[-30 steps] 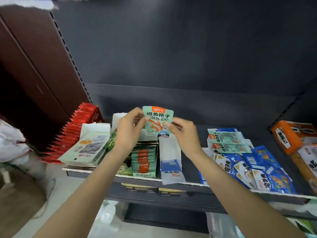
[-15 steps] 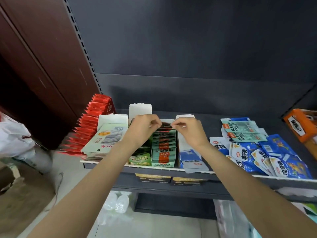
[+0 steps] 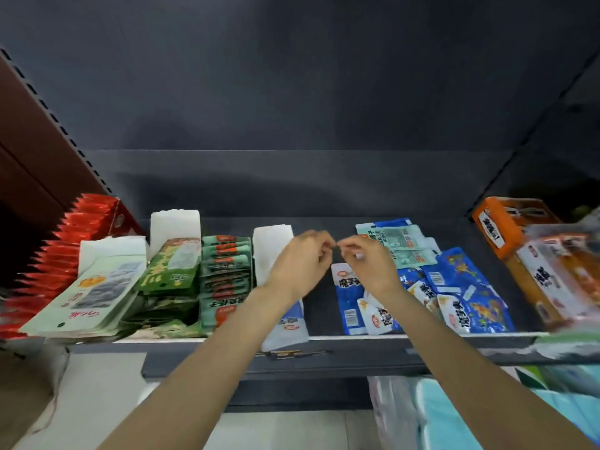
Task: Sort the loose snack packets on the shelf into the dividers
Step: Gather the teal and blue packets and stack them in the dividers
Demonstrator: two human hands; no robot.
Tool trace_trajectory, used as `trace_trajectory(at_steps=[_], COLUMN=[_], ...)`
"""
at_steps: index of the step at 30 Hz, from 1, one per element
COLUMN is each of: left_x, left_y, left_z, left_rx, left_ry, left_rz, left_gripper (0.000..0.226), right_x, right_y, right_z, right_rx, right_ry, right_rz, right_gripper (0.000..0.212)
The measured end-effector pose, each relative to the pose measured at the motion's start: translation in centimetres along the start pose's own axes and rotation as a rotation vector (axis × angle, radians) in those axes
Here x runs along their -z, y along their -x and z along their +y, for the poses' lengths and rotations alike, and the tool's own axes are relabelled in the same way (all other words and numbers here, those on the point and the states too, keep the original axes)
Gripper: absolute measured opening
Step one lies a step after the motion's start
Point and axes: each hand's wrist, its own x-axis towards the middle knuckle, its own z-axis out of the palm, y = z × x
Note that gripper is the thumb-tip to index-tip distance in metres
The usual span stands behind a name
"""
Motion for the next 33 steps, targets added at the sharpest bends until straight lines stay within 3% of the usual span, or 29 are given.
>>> trace_trajectory(at_steps=[3, 7, 11, 13, 15, 19, 21, 23, 26, 30, 33], left_x=[-4.5, -9.6, -13.1, -13.7, -13.9, -14.3, -13.5, -11.9, -8.5, -4.0, -0.2], left_y=[-3.0, -6.4, -8.6, -9.2, -9.5, -9.7, -9.6, -9.1, -7.3, -4.8, -2.8], left_z=[2.4, 2.8, 1.7, 1.7, 2.0, 1.4, 1.5, 2.1, 3.6, 3.6, 2.3], left_rx=[0.108, 0.358, 0.604, 0.673, 0.712, 0.785, 0.799, 0.735, 0.53, 0.357, 0.288], left_ry=[0.104, 0.254, 0.41, 0.474, 0.546, 0.55, 0.543, 0.696, 0.844, 0.563, 0.467], left_rz=[-0.124, -0.247, -0.187, -0.134, -0.091, 0.024, 0.109, 0.194, 0.214, 0.328, 0.402], left_gripper=[0.024, 0.025, 0.033, 0.036, 0.021, 0.023, 0.024, 0.029, 0.031, 0.04, 0.04], right_x=[2.5, 4.6, 5.3, 5.2, 5.1, 5.2, 5.3, 5.8, 6.8, 6.2, 4.5], right_y=[-1.5, -3.9, -6.1, -6.3, -6.0, -4.7, -4.1, -3.6, -3.3, -3.1, -2.4], right_z=[5.2, 9.9, 12.7, 13.3, 13.2, 12.3, 11.8, 10.9, 8.6, 4.1, -0.6], right_rx=[-0.083, -0.153, -0.167, -0.138, -0.066, 0.119, 0.162, 0.163, 0.076, 0.017, 0.058], right_ry=[0.164, 0.328, 0.433, 0.536, 0.595, 0.665, 0.667, 0.654, 0.435, -0.046, -0.229], right_rz=[-0.02, -0.106, -0.267, -0.358, -0.334, -0.181, -0.152, -0.091, 0.057, 0.033, -0.054], right_gripper=[0.031, 0.057, 0.091, 0.095, 0.087, 0.046, 0.035, 0.029, 0.022, 0.01, 0.006])
